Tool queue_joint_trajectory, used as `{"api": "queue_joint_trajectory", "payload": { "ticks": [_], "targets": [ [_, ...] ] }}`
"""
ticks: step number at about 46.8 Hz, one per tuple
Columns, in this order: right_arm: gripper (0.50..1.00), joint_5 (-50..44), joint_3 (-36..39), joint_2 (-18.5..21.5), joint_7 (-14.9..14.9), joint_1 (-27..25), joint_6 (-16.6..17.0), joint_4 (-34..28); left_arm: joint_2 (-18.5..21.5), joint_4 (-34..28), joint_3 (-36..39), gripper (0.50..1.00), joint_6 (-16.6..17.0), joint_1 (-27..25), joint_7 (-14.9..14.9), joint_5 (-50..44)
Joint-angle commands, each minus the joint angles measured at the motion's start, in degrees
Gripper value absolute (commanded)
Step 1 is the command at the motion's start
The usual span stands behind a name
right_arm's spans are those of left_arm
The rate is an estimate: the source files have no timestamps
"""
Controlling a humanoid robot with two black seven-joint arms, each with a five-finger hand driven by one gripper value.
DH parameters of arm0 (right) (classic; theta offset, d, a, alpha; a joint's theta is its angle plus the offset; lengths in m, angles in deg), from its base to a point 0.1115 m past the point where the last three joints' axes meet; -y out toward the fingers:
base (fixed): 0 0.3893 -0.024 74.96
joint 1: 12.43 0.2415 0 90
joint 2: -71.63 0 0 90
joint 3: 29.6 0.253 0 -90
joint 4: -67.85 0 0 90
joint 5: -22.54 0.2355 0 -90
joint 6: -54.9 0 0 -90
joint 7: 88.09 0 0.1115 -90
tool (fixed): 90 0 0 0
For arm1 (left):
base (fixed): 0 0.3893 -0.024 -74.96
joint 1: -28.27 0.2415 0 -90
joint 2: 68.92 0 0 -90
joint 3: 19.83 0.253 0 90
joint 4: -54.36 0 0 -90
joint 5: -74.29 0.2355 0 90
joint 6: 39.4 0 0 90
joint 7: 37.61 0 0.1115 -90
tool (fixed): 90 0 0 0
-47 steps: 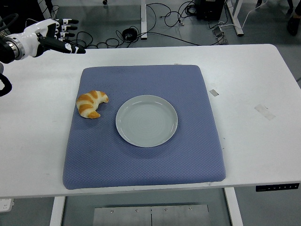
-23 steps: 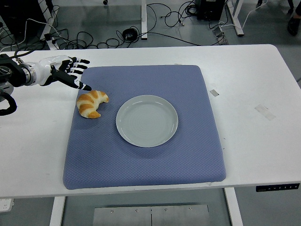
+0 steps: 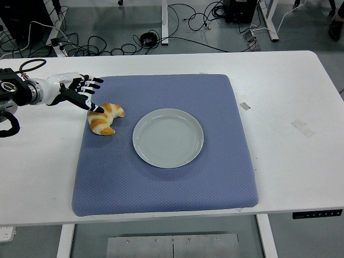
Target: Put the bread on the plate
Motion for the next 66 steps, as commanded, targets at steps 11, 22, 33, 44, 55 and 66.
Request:
{"api": "queue_joint_trajectory", "payload": {
  "ticks": [11,22,33,44,55,66],
  "targets": [
    [1.000,0.00,0.00,0.00,0.00,0.00,-0.01,-0.01,-2.10,-0.01,0.00,0.948,0.28,0.92,0.17,2.01],
    [1.000,0.00,0.00,0.00,0.00,0.00,-0.01,0.08,-2.36,-0.01,-0.09,0.939,0.63,3.03,0.35,2.10],
    [1.000,0.00,0.00,0.00,0.00,0.00,-0.01,-0.01,-2.63,-0.01,0.00,0.883,0.63,3.30,0.35,2.10],
    [1.000,0.00,0.00,0.00,0.00,0.00,-0.01,-0.01,-2.63,-0.01,0.00,0.777,0.63,3.30,0.26,2.10],
    [1.000,0.00,0.00,0.00,0.00,0.00,-0.01,0.08,-2.54,-0.01,0.00,0.745,0.54,3.30,0.35,2.10],
    [1.000,0.00,0.00,0.00,0.00,0.00,-0.01,-0.01,-2.54,-0.01,0.09,0.698,0.28,3.30,0.44,3.59]
  ]
}}
